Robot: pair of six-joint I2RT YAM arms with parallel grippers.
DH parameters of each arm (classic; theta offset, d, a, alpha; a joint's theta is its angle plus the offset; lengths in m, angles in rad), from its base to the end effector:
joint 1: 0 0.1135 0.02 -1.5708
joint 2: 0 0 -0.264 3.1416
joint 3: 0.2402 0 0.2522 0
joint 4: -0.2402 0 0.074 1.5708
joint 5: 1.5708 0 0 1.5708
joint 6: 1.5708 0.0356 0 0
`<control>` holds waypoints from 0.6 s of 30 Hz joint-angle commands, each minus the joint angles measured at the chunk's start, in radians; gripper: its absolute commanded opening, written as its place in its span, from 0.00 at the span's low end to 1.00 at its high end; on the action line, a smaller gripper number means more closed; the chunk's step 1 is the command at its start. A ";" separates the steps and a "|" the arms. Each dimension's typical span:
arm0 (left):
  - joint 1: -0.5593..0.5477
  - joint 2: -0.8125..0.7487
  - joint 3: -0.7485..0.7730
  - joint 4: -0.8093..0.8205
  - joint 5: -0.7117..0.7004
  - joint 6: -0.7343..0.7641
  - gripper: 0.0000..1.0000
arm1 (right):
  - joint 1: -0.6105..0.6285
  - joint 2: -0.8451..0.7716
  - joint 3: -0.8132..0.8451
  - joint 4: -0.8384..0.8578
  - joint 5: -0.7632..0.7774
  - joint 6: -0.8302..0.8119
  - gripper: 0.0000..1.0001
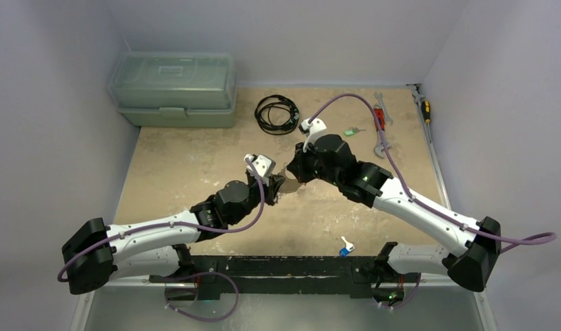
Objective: Put the keys on the keyring
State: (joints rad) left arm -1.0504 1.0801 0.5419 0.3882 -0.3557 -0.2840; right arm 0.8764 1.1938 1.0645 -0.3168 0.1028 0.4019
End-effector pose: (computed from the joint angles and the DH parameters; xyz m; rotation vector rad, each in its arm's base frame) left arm 0.1315 -0.2045 0.2563 0.4008 1.7133 -0.6801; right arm 0.1770 0.2068 0.3397 -0.4245 2.0434 0.6981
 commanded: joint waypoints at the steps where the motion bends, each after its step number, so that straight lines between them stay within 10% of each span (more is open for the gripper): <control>1: 0.010 -0.033 0.024 0.109 -0.080 0.063 0.00 | 0.004 -0.009 0.045 -0.192 0.068 -0.073 0.00; 18: 0.010 -0.033 0.033 0.009 0.088 0.204 0.10 | 0.004 0.020 0.142 -0.285 0.020 -0.222 0.00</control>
State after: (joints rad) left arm -1.0485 1.0786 0.5419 0.3878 -0.2886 -0.1463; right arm 0.8837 1.2072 1.1503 -0.5049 0.1062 0.2749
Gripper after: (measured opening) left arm 0.055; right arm 0.006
